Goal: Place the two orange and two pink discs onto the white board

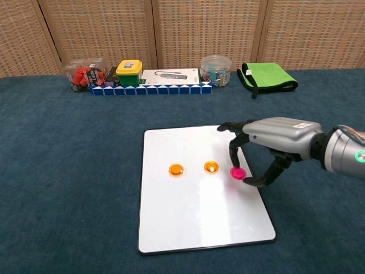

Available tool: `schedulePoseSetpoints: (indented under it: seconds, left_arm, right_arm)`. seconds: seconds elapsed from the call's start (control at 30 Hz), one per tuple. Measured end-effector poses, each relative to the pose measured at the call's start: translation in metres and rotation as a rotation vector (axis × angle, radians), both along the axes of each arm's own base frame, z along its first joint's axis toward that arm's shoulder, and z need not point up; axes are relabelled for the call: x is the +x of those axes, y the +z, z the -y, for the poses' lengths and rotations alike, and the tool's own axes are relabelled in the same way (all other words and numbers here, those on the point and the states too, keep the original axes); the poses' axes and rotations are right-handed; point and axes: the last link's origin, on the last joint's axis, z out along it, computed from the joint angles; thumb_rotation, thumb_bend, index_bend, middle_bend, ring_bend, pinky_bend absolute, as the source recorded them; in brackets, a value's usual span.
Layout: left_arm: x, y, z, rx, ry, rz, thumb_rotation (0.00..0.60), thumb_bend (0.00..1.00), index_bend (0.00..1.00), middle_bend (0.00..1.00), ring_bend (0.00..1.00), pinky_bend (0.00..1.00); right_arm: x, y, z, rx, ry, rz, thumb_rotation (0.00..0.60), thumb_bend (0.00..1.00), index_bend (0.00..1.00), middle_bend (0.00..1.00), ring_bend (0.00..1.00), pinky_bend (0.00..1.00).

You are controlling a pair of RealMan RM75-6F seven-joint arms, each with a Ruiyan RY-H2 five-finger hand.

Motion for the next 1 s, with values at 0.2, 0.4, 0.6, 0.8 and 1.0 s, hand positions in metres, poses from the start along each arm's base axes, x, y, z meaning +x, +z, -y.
schedulePoseSetpoints:
  seconds: [0.2, 0.4, 0.6, 0.8, 1.0]
  left_arm:
    - [-0.001, 0.001, 0.001, -0.001, 0.002, 0.008, 0.6, 0.0, 0.0, 0.0, 0.0, 0.0]
    - [-0.002, 0.002, 0.001, -0.005, 0.004, 0.016, 0.6, 0.0, 0.0, 0.0, 0.0, 0.0]
    - [-0.002, 0.002, 0.0, -0.007, 0.004, 0.018, 0.6, 0.0, 0.0, 0.0, 0.0, 0.0]
    - [-0.002, 0.002, 0.001, -0.008, 0.006, 0.019, 0.6, 0.0, 0.0, 0.0, 0.0, 0.0]
    - [0.0, 0.001, 0.0, -0.012, 0.002, 0.014, 0.6, 0.0, 0.0, 0.0, 0.0, 0.0]
  right_arm:
    - [0.02, -0.019, -0.012, 0.034, 0.042, 0.0, 0.6, 0.41, 0.51, 0.0, 0.0, 0.0]
    - [0.025, -0.026, -0.012, 0.043, 0.035, -0.004, 0.6, 0.15, 0.07, 0.0, 0.0, 0.0]
    - [0.025, -0.016, -0.008, 0.015, 0.027, 0.012, 0.6, 0.16, 0.07, 0.0, 0.0, 0.0]
    - [-0.002, 0.014, 0.012, -0.074, -0.023, -0.016, 0.6, 0.18, 0.13, 0.0, 0.0, 0.0]
    - [-0.052, 0.038, 0.027, -0.13, -0.109, -0.099, 0.6, 0.35, 0.3, 0.0, 0.0, 0.0]
